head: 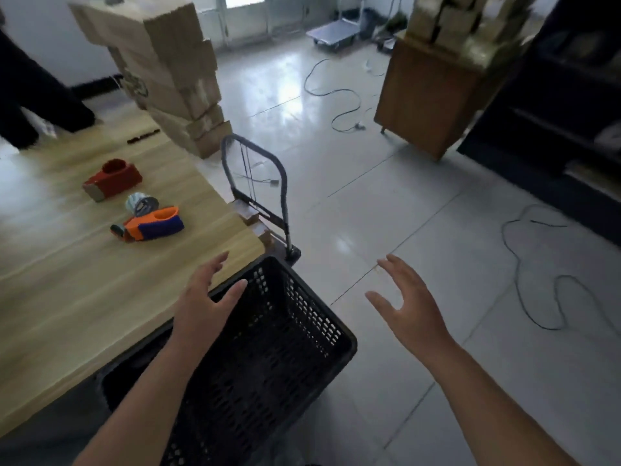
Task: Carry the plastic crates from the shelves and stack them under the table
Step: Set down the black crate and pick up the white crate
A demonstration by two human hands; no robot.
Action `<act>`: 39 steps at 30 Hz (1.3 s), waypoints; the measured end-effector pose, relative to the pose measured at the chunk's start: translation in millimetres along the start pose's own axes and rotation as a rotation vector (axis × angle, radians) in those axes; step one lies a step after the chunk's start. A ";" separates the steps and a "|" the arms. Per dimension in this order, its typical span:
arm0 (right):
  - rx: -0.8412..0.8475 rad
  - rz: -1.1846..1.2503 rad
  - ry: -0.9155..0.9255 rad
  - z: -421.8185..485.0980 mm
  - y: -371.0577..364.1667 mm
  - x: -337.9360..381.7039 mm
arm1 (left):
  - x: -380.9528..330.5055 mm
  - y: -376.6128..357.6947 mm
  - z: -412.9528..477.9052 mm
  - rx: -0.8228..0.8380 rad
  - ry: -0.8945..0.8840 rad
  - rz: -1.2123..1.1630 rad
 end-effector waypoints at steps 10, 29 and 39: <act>-0.537 0.006 -0.265 -239.6 249.9 -121.0 | -241.5 -216.5 -93.4 0.419 -0.409 -0.167; -1.401 -0.033 -1.063 -877.1 413.2 -296.7 | -586.6 -630.1 -638.4 1.464 -1.029 -0.235; -1.615 -0.090 -1.501 -1113.5 448.6 -367.3 | -680.9 -819.5 -933.2 1.872 -1.049 -0.290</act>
Point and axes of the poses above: each hand's wrist, its own z-axis towards the middle knuckle, its own y-axis out of the back of the hand, x = y × z, the point moved 5 cm from there along z, towards the middle knuckle, and after that the axes turned 2 degrees about x, right-handed, at the moved point
